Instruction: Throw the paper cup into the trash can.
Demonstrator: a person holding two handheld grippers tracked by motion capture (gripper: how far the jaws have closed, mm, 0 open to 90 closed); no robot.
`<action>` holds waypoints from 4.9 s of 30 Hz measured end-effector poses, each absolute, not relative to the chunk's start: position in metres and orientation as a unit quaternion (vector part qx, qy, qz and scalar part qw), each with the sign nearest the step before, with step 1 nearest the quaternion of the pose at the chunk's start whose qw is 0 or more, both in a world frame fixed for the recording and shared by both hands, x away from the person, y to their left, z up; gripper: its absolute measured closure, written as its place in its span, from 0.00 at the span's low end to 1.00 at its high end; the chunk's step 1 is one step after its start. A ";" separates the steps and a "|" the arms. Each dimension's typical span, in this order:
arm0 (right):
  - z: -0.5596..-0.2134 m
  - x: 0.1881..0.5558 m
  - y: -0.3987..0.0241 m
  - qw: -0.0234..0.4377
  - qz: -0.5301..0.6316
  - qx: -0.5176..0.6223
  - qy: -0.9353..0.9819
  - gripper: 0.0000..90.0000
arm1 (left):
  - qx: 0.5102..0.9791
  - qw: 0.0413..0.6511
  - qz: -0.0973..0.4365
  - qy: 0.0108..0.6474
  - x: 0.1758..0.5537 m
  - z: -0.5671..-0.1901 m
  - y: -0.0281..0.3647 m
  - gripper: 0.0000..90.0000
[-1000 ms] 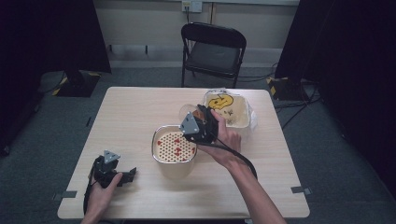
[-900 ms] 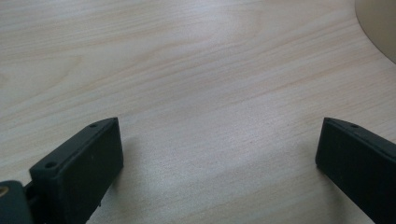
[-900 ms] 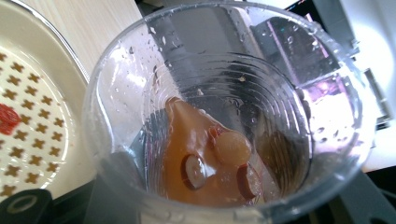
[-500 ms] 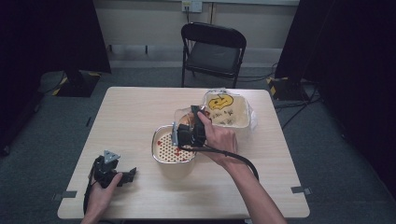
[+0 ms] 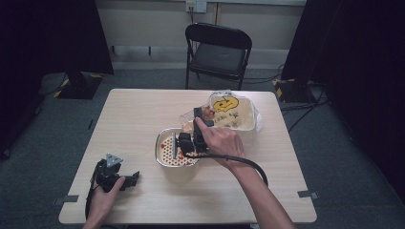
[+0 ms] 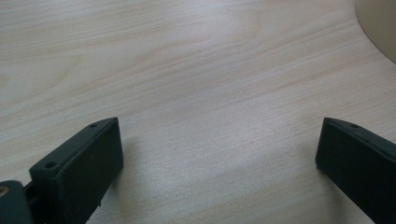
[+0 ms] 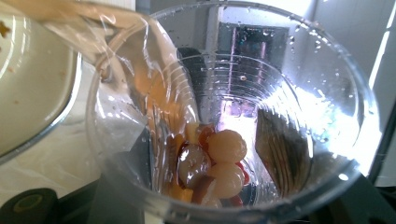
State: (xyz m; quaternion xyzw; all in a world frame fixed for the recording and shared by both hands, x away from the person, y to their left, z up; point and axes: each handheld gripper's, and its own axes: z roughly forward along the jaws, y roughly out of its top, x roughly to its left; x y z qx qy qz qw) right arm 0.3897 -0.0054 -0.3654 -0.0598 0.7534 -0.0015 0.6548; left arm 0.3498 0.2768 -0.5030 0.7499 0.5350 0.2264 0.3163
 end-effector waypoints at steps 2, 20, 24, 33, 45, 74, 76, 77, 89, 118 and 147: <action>-0.369 0.389 -0.004 0.668 -0.023 -0.079 0.739 0.53 | 0.750 0.316 0.226 0.535 0.350 -0.503 0.277 0.00; -0.383 0.384 -0.004 0.704 -0.151 -0.194 0.666 0.54 | 0.750 0.316 0.226 0.535 0.350 -0.503 0.277 0.00; -0.383 0.385 -0.002 0.700 -0.163 -0.211 0.662 0.55 | 0.750 0.316 0.226 0.535 0.350 -0.503 0.277 0.00; -0.381 0.380 -0.002 0.715 -0.181 -0.230 0.635 0.56 | 0.750 0.316 0.226 0.535 0.350 -0.503 0.277 0.00; -0.350 0.380 -0.008 0.649 0.037 -0.035 0.759 0.56 | 0.750 0.316 0.227 0.535 0.350 -0.503 0.277 0.00; -0.308 0.411 -0.085 0.296 0.541 0.310 0.724 0.56 | 0.750 0.316 0.226 0.535 0.350 -0.503 0.277 0.00; -0.305 0.417 -0.091 0.283 0.551 0.322 0.716 0.56 | 0.750 0.316 0.226 0.535 0.350 -0.503 0.277 0.00; -0.303 0.422 -0.097 0.272 0.558 0.336 0.709 0.56 | 0.750 0.316 0.226 0.535 0.350 -0.503 0.277 0.00; -0.290 0.459 -0.134 0.283 0.531 0.387 0.698 0.54 | 0.750 0.316 0.226 0.535 0.350 -0.503 0.277 0.00; -0.308 0.485 -0.169 0.267 0.482 0.446 0.705 0.19 | 0.750 0.316 0.226 0.535 0.350 -0.503 0.277 0.00; -0.375 0.375 -0.217 0.261 0.442 0.469 0.719 0.16 | 0.750 0.316 0.227 0.535 0.350 -0.503 0.277 0.00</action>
